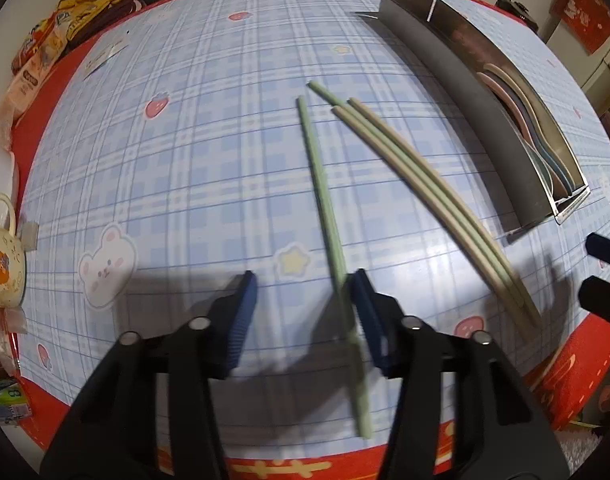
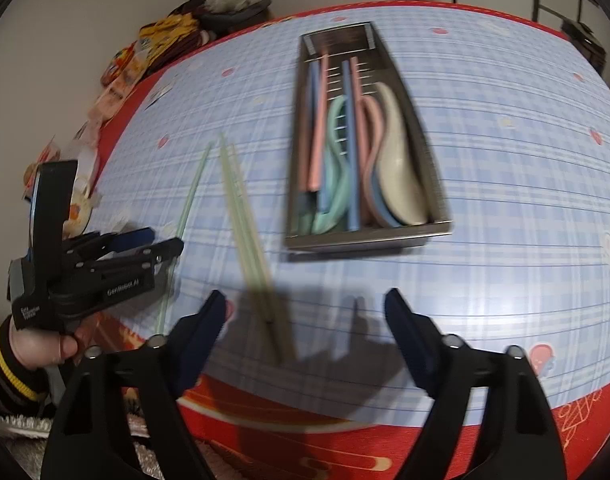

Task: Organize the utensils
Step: 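Grasp a green chopstick with the left tool while the right tool grasps a cream chopstick, then lift and carry both chopsticks with both tools toward the steel basket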

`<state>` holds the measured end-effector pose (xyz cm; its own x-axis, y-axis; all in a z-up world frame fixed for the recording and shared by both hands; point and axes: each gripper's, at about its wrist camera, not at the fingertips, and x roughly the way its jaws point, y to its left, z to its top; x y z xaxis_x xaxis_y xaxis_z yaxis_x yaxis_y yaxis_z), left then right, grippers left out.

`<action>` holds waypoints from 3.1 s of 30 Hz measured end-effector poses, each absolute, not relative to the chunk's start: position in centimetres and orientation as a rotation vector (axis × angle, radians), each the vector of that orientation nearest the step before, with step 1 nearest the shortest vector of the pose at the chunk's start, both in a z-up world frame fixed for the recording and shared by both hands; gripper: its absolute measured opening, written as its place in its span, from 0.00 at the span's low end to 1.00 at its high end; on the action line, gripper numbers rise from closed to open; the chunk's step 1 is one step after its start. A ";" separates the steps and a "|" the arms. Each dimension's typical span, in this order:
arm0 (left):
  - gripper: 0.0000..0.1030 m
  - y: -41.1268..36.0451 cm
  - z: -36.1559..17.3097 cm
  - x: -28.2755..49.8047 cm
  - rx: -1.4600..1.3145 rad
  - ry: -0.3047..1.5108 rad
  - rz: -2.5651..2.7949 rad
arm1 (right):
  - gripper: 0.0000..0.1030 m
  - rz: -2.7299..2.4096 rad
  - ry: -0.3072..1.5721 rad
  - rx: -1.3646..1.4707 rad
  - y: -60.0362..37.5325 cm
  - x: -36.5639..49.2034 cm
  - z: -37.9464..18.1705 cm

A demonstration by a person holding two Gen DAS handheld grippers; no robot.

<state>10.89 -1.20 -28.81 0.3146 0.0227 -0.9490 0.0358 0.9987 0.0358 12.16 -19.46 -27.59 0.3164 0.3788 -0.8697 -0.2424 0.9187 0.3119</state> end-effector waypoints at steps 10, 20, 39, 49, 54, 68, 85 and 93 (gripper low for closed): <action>0.12 3.4 -28.5 9.3 -0.030 1.248 -0.010 | 0.18 0.513 1.208 0.036 -14.4 12.1 -27.4; 0.13 6.2 -28.9 8.3 -0.121 1.234 -0.047 | 0.10 0.471 1.263 -0.119 -10.9 13.8 -29.3; 0.13 6.9 -28.9 7.8 -0.142 1.222 -0.094 | 0.10 0.435 1.260 -0.212 -8.4 15.3 -30.7; 0.13 6.8 -28.9 7.9 -0.122 1.220 -0.095 | 0.10 0.417 1.210 -0.283 -7.5 14.6 -30.6; 0.13 6.4 -28.9 8.0 -0.099 1.223 -0.092 | 0.07 0.418 1.214 -0.253 -8.0 14.8 -30.6; 0.10 6.5 -28.8 7.4 -0.182 1.250 -0.129 | 0.06 0.488 1.142 -0.067 -10.0 14.0 -27.3; 0.10 5.8 -25.0 8.3 -0.196 1.163 -0.128 | 0.06 0.461 1.076 0.093 -14.7 14.1 -25.0; 0.10 4.6 -24.0 9.7 -0.169 1.164 -0.130 | 0.06 0.405 1.032 0.198 -18.9 15.3 -24.1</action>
<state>9.73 4.55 -23.98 0.3905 -0.1891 -0.9010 0.0146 0.9798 -0.1993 15.29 -18.94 -24.11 0.4475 0.4169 -0.7912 -0.2328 0.9085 0.3471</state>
